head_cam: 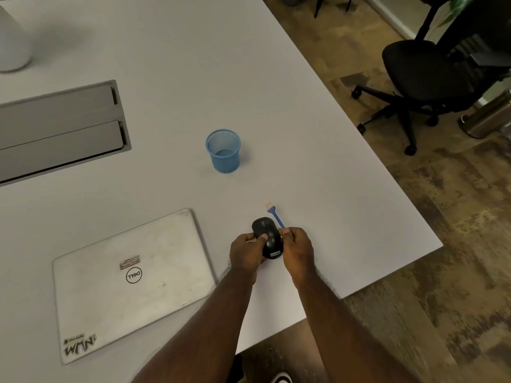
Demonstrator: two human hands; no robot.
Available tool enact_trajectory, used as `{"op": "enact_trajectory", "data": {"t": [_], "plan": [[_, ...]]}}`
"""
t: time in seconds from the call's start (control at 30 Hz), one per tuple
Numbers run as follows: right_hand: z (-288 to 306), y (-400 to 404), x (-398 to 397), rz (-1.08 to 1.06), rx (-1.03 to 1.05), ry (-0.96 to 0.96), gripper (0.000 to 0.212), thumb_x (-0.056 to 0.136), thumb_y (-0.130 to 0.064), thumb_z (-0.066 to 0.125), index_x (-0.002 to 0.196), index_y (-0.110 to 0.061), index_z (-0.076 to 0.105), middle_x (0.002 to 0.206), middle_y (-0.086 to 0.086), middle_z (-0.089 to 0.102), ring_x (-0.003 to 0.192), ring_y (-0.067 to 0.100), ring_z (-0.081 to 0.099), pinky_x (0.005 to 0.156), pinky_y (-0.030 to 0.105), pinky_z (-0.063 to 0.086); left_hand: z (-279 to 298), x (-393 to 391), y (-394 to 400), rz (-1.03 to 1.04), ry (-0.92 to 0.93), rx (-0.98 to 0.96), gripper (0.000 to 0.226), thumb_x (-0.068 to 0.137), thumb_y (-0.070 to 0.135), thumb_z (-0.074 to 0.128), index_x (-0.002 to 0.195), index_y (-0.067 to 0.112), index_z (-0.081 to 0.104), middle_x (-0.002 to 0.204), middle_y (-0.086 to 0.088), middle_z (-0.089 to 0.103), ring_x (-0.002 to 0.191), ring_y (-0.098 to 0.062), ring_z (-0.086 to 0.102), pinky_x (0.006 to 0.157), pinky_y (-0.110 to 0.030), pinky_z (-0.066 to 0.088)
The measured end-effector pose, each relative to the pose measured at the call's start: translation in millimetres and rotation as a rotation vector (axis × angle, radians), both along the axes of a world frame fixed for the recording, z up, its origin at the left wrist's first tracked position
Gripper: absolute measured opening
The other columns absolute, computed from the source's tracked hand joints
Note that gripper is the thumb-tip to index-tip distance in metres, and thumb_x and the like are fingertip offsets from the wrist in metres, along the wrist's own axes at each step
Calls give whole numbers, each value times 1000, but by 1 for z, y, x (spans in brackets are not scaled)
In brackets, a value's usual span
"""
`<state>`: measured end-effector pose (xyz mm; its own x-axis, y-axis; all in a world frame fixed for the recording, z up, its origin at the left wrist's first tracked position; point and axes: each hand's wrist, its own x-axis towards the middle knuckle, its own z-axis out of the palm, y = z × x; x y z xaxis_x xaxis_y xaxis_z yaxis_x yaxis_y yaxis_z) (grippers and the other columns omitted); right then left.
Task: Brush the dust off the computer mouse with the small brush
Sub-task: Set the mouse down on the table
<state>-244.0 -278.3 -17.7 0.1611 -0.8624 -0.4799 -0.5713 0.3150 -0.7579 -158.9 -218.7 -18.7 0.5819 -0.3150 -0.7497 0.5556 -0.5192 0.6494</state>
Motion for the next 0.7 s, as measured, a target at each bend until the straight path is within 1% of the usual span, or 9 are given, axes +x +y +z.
{"op": "enact_trajectory", "data": {"t": [0.23, 0.33, 0.37, 0.4, 0.47, 0.53, 0.6, 0.63, 0.7], "plan": [[-8, -1, -1, -5, 2, 4, 26, 102, -25, 47, 116, -9, 62, 107, 7, 67, 97, 23, 65, 83, 26, 52, -8, -1, -1, -29, -38, 19, 30, 85, 20, 69, 113, 9, 65, 102, -10, 70, 89, -27, 69, 78, -37, 60], [-6, -2, -3, -12, -28, -7, 25, 102, -27, 50, 111, -9, 64, 98, 2, 66, 91, 20, 63, 77, 25, 49, -4, 0, -2, -11, -73, 25, 41, 83, 24, 70, 121, 11, 59, 110, -9, 66, 97, -30, 66, 87, -44, 57], [-4, -4, -5, -26, -43, -20, 24, 101, -27, 51, 109, -9, 66, 93, -1, 66, 90, 20, 62, 76, 26, 48, -2, 2, 0, -6, -103, 24, 43, 83, 26, 70, 122, 14, 58, 109, -8, 65, 97, -30, 66, 88, -45, 56], [-2, -6, -8, -43, -57, -35, 24, 99, -27, 53, 106, -9, 68, 92, -2, 66, 90, 21, 63, 76, 29, 49, 0, 5, 2, -13, -143, 20, 43, 83, 28, 69, 122, 16, 57, 105, -7, 65, 96, -30, 66, 88, -45, 56], [5, -14, -14, -68, -73, -70, 18, 97, -24, 57, 99, -11, 71, 90, 1, 69, 88, 23, 65, 81, 40, 54, 4, 12, 12, -45, -247, 5, 36, 86, 25, 63, 121, 19, 59, 101, -4, 66, 90, -26, 66, 85, -41, 56], [16, -22, -17, -81, -84, -115, 12, 95, -22, 62, 85, -20, 69, 83, 5, 69, 80, 23, 64, 83, 46, 55, 7, 21, 26, -70, -383, -22, 30, 89, 20, 56, 118, 22, 62, 107, 1, 64, 87, -15, 63, 81, -29, 53], [30, -31, -13, -76, -105, -143, 15, 92, -21, 66, 78, -27, 68, 78, 6, 69, 77, 23, 63, 82, 48, 54, 10, 32, 42, -102, -523, -41, 27, 91, 16, 52, 115, 23, 63, 109, 2, 62, 86, -9, 60, 74, -18, 48], [37, -36, -9, -67, -113, -159, 14, 91, -20, 68, 79, -27, 68, 77, 5, 68, 76, 23, 62, 82, 48, 54, 12, 38, 50, -119, -584, -42, 27, 91, 14, 52, 114, 23, 62, 108, 1, 61, 88, -10, 61, 73, -18, 48], [52, -47, 3, -39, -129, -191, 7, 88, -17, 71, 84, -23, 71, 74, 3, 67, 73, 21, 61, 81, 46, 55, 14, 53, 67, -146, -708, -44, 30, 89, 9, 54, 115, 21, 62, 106, 0, 60, 92, -16, 61, 79, -27, 51]]}}
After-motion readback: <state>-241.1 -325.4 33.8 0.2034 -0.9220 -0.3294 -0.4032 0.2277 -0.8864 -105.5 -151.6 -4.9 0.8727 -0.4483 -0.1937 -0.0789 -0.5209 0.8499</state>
